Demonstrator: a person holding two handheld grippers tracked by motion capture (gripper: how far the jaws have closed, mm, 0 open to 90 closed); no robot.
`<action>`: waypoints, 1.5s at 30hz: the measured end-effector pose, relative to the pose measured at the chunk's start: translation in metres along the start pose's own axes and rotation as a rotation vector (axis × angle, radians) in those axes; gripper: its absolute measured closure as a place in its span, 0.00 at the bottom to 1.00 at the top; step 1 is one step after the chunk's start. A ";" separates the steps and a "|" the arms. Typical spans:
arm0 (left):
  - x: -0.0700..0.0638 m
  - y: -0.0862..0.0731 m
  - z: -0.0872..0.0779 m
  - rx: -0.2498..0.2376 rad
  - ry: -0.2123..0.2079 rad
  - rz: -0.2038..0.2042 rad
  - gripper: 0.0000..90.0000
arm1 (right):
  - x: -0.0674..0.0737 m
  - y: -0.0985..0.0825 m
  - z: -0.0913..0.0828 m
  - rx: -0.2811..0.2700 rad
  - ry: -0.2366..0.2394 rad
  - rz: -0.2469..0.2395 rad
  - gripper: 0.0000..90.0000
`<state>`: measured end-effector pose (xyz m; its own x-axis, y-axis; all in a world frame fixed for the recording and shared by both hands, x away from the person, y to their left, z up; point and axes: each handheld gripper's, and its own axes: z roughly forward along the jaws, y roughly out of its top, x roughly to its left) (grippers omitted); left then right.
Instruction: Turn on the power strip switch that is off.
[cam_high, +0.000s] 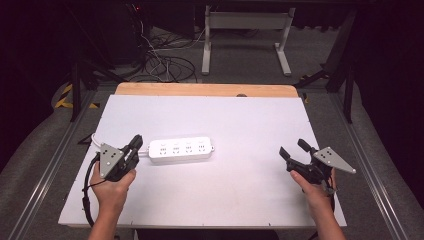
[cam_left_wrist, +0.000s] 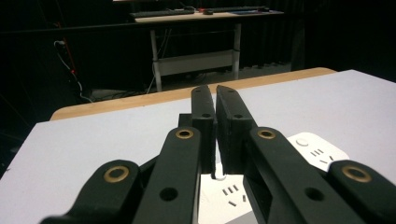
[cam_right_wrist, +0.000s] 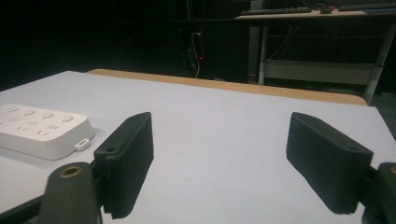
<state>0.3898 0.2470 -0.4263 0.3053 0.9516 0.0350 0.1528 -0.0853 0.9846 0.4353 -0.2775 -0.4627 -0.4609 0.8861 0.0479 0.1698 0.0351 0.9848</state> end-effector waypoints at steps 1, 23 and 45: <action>0.000 0.000 0.000 0.002 0.000 0.008 0.95 | 0.000 0.000 0.000 0.000 -0.001 -0.001 0.26; 0.000 -0.002 0.010 -0.025 0.014 -0.023 0.54 | 0.000 0.000 -0.001 -0.001 -0.001 0.001 0.26; -0.006 -0.003 0.014 -0.049 0.070 0.015 0.02 | 0.000 0.000 -0.001 -0.002 -0.001 0.000 0.26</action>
<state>0.4009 0.2378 -0.4314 0.2400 0.9689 0.0596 0.1022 -0.0863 0.9910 0.4347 -0.2780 -0.4625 -0.4600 0.8866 0.0475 0.1683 0.0345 0.9851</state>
